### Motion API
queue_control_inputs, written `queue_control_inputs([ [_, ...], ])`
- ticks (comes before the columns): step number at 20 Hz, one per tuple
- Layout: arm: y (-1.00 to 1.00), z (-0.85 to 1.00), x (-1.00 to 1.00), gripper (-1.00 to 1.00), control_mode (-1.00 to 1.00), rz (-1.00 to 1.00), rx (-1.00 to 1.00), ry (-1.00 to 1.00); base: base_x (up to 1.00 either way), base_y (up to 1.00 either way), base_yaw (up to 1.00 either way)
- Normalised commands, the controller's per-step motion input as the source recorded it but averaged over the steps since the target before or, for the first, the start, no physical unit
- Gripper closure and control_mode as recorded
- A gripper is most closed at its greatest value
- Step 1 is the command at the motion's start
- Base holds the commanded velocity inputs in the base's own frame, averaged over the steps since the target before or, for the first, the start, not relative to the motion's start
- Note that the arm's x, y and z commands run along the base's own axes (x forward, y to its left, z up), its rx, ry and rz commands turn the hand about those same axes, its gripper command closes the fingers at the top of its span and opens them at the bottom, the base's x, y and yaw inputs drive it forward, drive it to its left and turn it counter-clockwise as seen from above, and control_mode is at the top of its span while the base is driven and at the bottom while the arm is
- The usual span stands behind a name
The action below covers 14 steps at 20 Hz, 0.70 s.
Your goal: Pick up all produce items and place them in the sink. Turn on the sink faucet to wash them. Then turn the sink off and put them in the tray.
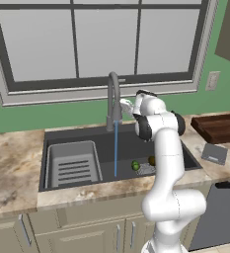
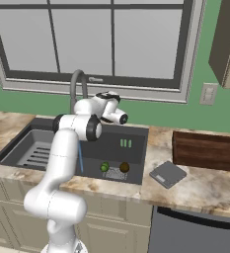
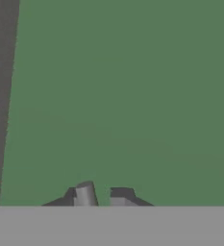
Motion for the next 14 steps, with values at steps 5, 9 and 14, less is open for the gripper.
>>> queue_control_inputs([
  [5, 0.84, 0.07, 0.4, 1.0, -1.0, 0.17, 0.18, 0.03, 0.0, 0.0, 0.0],
  [9, 1.0, 0.06, 0.03, 1.0, -1.0, 0.15, 0.13, 0.03, 0.0, 0.0, 0.0],
  [14, 0.52, 0.19, -0.07, 1.0, -1.0, 0.05, 0.04, -0.06, 0.0, 0.0, 0.0],
])
